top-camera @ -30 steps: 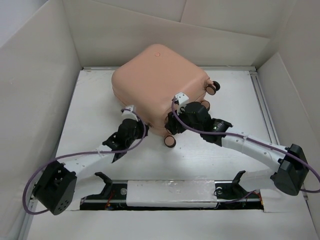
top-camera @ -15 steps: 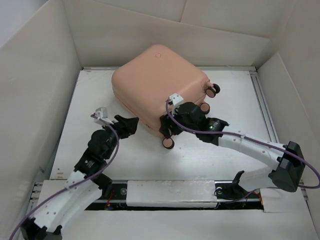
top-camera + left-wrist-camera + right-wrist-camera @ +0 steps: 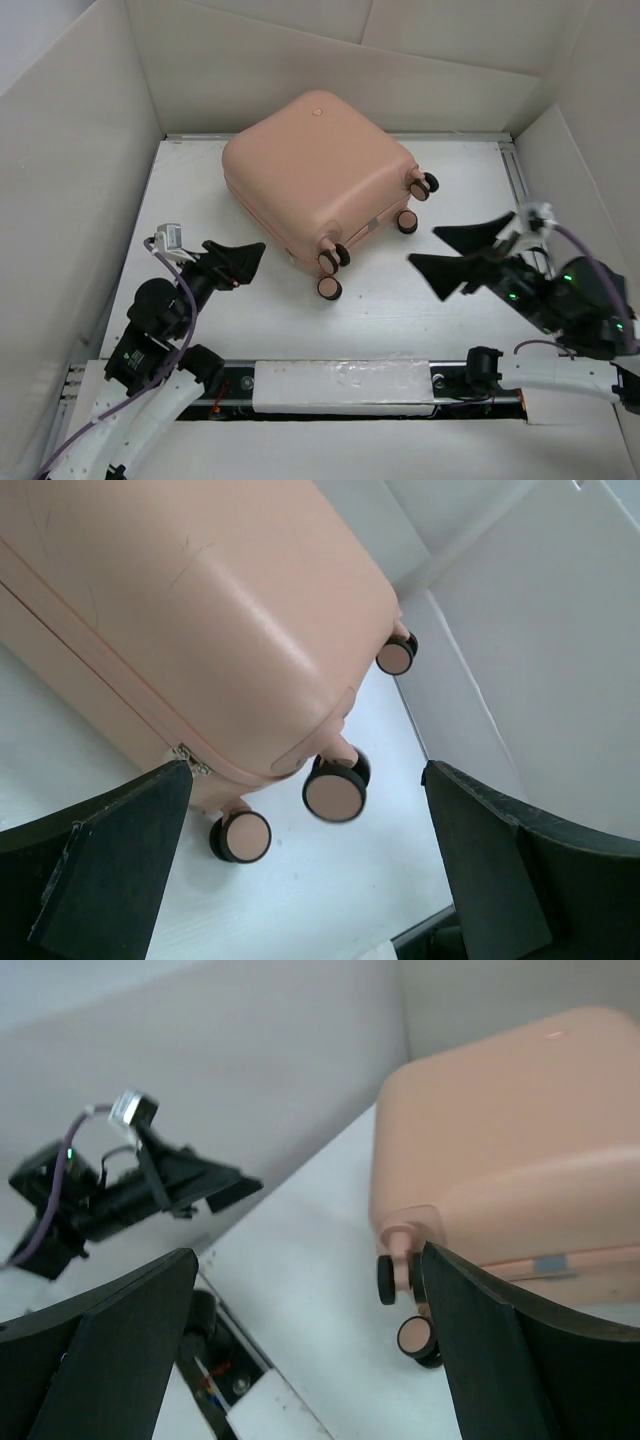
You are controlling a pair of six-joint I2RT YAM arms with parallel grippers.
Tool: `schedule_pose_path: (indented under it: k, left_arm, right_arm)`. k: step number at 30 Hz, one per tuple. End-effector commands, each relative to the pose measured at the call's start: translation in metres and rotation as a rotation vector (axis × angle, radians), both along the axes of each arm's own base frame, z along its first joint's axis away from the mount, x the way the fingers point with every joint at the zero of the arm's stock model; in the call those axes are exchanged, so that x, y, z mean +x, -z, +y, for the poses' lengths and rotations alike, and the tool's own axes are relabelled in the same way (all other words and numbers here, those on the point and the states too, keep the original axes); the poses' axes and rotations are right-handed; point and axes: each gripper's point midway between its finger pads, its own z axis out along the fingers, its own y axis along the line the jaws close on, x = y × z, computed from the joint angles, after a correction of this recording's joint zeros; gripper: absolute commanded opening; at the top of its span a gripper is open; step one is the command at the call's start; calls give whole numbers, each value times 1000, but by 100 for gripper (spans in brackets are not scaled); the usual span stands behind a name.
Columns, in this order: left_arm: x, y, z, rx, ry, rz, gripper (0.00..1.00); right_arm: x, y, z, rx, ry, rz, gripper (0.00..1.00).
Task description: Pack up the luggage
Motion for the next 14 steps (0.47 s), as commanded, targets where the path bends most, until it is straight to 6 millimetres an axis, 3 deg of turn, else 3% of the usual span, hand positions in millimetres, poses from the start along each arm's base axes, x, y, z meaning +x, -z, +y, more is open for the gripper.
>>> schedule_pose_path:
  k: [1, 2, 3, 6, 10, 14]
  left_arm:
    - [-14, 1, 0, -14, 41, -7, 100]
    - [-15, 8, 0, -24, 41, 4, 100]
    - [-20, 5, 2, -50, 41, -14, 100]
    - [-22, 8, 12, -62, 3, -34, 100]
    - [-24, 16, 13, -64, 3, -37, 100]
    - [-21, 16, 9, -59, 13, -47, 100]
  right_arm:
    - [10, 45, -49, -6, 154, 82, 100]
    - [15, 67, -59, -26, 210, 100, 100]
    - [14, 70, -80, 16, 240, 104, 100]
    - [17, 95, -108, 66, 323, 161, 100]
    - [26, 131, -133, 75, 450, 190, 100]
    - [25, 140, -118, 141, 417, 224, 100]
